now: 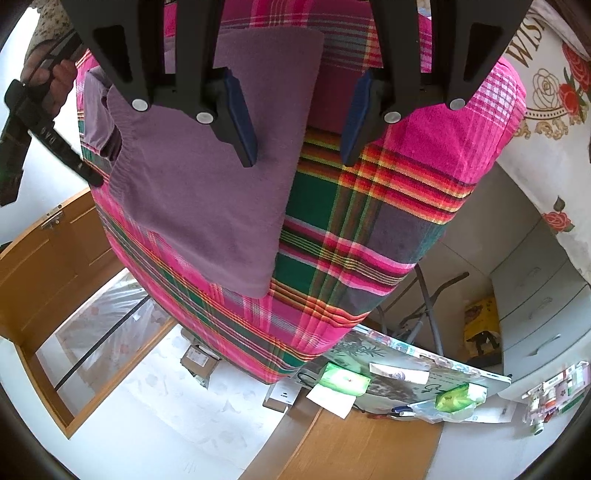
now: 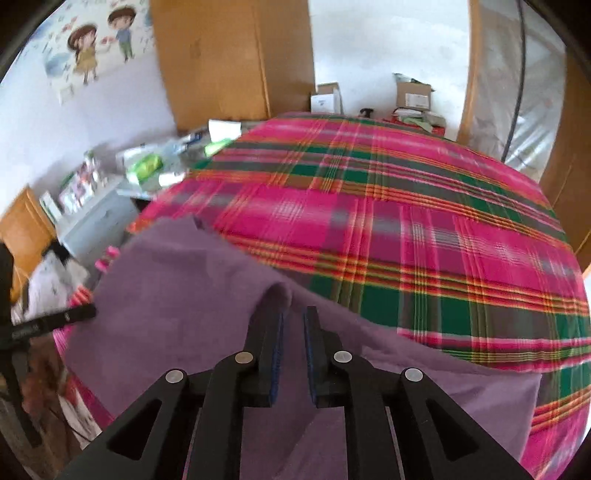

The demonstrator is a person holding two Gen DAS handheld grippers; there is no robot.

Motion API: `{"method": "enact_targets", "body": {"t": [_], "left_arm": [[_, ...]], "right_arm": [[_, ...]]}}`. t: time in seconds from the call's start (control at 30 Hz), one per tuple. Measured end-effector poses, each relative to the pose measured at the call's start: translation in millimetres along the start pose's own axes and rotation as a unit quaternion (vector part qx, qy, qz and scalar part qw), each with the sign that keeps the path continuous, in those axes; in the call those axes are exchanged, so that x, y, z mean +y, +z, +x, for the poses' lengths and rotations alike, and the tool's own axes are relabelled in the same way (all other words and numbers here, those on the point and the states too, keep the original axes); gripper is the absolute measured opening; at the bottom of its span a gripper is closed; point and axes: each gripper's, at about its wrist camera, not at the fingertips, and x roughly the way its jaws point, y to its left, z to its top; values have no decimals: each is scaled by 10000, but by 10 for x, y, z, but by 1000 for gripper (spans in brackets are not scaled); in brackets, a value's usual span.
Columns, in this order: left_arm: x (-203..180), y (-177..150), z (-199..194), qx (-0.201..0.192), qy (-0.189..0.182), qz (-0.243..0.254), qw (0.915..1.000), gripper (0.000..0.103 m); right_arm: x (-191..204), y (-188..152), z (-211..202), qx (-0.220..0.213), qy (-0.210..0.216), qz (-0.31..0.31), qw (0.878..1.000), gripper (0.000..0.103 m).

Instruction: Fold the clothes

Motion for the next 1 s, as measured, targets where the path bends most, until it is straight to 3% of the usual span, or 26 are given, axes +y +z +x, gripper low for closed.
{"method": "enact_targets", "body": {"t": [0.2,0.43,0.6,0.77,0.87,1.0], "left_arm": [[-24,-36,-20,49,-6,50,10000,47],[-35,-77,-44,121,-70,151,9998,47],[-26,-88,-52,130,-101,182,9997,47],[-5,-109,-67,142,-163,183,9996,47],[4,-116,-76,174,-203,184,9995,47],[21,-157,-106,219,-271,196,9992,47]], "right_arm": [[326,240,53,-341,300,-625,9970,13],[415,191,508,344,48,-879,9955,12],[251,100,628,478,-371,-832,9947,12],[249,195,527,337,-210,-826,9958,12],[327,313,462,246,226,-892,9955,12],[474,478,508,186,498,-1111,9924,12]]}}
